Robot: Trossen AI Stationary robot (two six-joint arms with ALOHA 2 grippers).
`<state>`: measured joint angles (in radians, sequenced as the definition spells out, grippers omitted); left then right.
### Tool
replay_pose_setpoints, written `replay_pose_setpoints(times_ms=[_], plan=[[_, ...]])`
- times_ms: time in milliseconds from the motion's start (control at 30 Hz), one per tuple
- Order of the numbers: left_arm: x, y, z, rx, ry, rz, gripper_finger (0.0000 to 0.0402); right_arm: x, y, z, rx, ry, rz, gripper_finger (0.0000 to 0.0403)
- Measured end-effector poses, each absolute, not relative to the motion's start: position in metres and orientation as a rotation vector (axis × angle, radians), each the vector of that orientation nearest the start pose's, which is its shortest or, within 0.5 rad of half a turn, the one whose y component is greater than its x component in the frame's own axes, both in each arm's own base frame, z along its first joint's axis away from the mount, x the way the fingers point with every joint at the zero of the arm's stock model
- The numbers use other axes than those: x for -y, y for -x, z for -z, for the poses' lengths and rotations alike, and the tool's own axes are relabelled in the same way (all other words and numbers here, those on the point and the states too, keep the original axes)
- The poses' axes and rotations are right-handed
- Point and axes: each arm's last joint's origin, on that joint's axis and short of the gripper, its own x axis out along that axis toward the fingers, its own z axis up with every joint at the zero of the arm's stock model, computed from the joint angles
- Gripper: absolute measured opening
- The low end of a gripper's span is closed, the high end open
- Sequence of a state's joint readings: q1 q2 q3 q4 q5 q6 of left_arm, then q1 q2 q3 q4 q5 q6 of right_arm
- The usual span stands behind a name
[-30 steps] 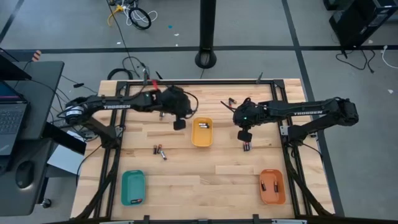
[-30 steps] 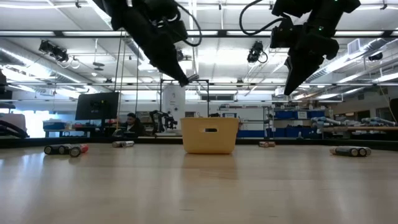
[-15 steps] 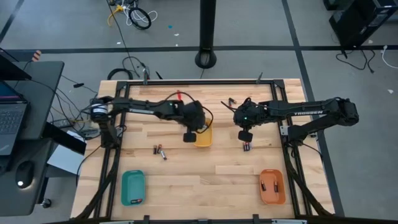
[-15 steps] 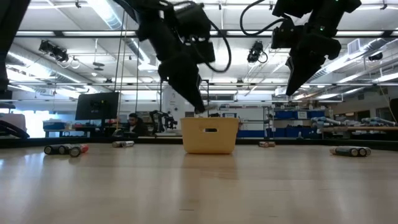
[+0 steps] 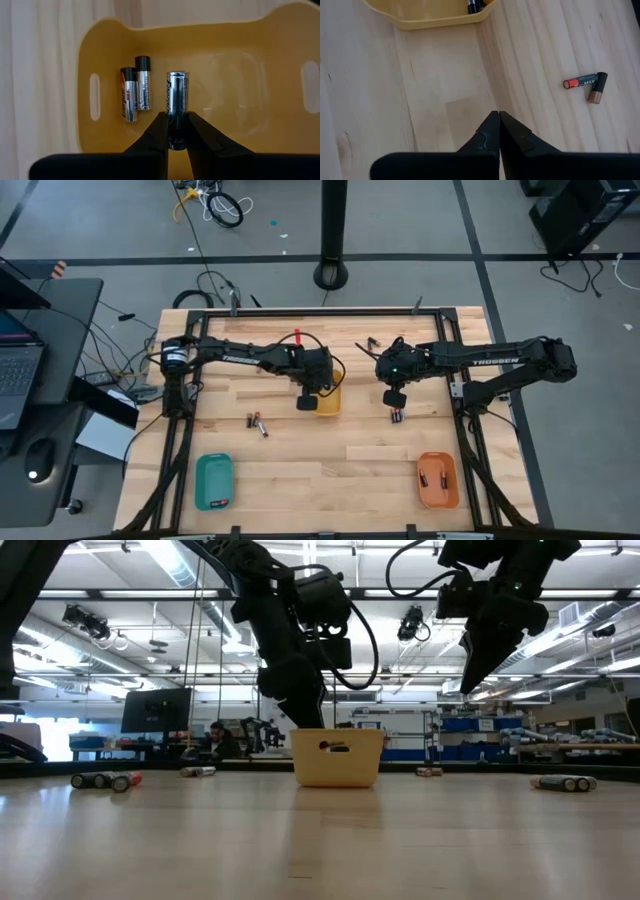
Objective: Sort batteries
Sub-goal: Put the silver battery into the yellow bin
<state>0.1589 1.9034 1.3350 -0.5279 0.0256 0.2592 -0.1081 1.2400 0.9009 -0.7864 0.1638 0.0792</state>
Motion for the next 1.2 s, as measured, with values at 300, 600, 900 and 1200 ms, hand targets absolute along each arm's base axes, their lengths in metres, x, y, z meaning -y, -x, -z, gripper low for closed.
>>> replay_pose_setpoints(times_ms=[300,600,900,1200], plan=[[-0.061,-0.384,-0.186,-1.103,-0.140,0.007,0.0048,0.029,-0.225,-0.241,-1.119,-0.039,0.287,0.0022],[-0.061,-0.385,-0.186,-1.092,-0.138,0.008,0.0071,0.029,-0.225,-0.241,-1.119,-0.038,0.286,0.0017],[-0.062,-0.392,-0.176,-1.074,-0.129,0.020,0.0047,0.029,-0.225,-0.241,-1.119,-0.036,0.284,0.0007],[-0.062,-0.393,-0.168,-1.106,-0.107,0.017,0.0047,0.029,-0.225,-0.241,-1.118,-0.036,0.284,0.0022]])
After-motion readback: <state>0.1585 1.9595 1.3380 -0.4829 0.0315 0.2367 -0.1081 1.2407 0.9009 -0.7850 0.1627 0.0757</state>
